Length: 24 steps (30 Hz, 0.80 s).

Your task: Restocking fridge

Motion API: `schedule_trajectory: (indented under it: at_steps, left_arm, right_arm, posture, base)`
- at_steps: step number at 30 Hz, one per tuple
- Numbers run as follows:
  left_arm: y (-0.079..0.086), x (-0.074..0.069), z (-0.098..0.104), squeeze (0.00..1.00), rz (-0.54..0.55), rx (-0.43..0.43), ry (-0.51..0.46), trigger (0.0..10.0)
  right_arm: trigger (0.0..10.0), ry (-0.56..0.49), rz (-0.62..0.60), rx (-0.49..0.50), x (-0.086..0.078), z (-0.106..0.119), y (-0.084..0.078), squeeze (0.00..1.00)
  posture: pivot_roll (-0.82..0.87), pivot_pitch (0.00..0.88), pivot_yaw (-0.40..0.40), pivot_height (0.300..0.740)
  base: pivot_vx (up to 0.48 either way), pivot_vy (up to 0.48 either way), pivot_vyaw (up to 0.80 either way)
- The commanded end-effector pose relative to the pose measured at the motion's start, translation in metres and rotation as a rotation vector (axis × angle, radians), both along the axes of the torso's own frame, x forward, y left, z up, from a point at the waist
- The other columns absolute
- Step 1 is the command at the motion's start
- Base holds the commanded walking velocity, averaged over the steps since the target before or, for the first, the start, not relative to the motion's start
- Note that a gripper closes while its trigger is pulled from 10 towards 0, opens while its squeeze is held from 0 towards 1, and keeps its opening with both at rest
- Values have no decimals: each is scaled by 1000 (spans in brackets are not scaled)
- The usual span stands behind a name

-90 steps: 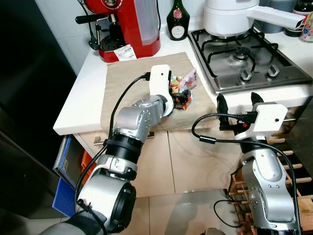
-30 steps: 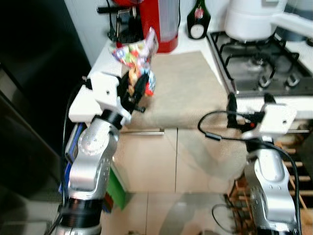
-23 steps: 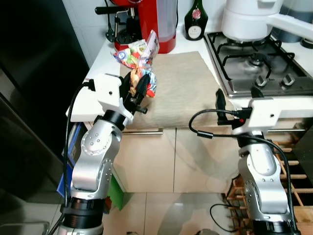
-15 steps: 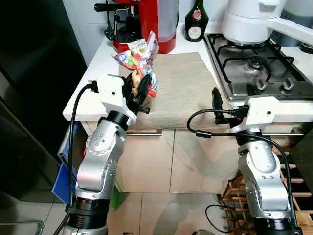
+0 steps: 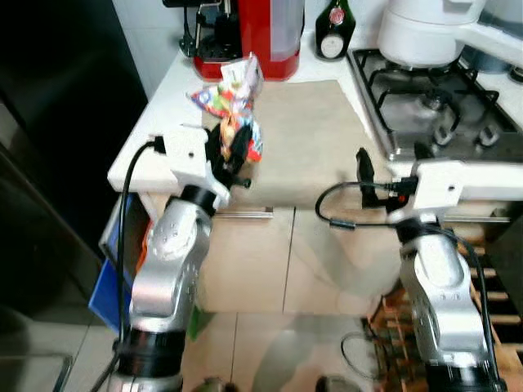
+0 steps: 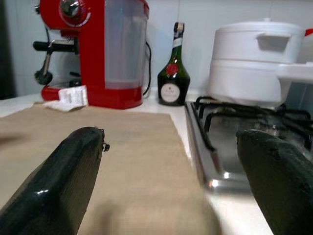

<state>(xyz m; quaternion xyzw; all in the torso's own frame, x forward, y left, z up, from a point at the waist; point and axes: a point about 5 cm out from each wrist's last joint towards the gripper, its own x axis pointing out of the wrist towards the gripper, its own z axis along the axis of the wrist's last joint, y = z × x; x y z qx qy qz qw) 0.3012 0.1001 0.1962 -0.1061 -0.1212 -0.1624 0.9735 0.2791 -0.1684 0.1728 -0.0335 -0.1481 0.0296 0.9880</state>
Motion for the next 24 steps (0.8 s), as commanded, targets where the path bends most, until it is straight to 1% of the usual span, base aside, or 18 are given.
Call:
schedule_trajectory:
  at_steps: [1, 8, 22, 24]
  left_arm:
    - [2, 2, 3, 0, 6, -20, 3, 10000]
    - [-2, 2, 6, 0, -10, -14, -11, 10000]
    - [-3, 3, 5, 0, -20, -9, -4, 10000]
    - [-3, 4, 4, 0, -19, -6, -4, 10000]
  right_arm:
    - [10000, 25, 7, 18, -1, -4, -1, 0]
    - [10000, 38, 3, 20, -1, -6, -3, 0]
    - [10000, 36, 2, 17, 0, -5, -5, 0]
    - [10000, 51, 2, 5, 0, -6, -5, 0]
  posture:
    - [-158, 0, 56, 740]
    - [-163, 0, 54, 740]
    - [-166, 0, 52, 740]
    - [-167, 0, 52, 740]
  base:
    - [-469, 0, 0]
    - [-469, 0, 0]
    - [-456, 0, 0]
    - [0, 0, -400]
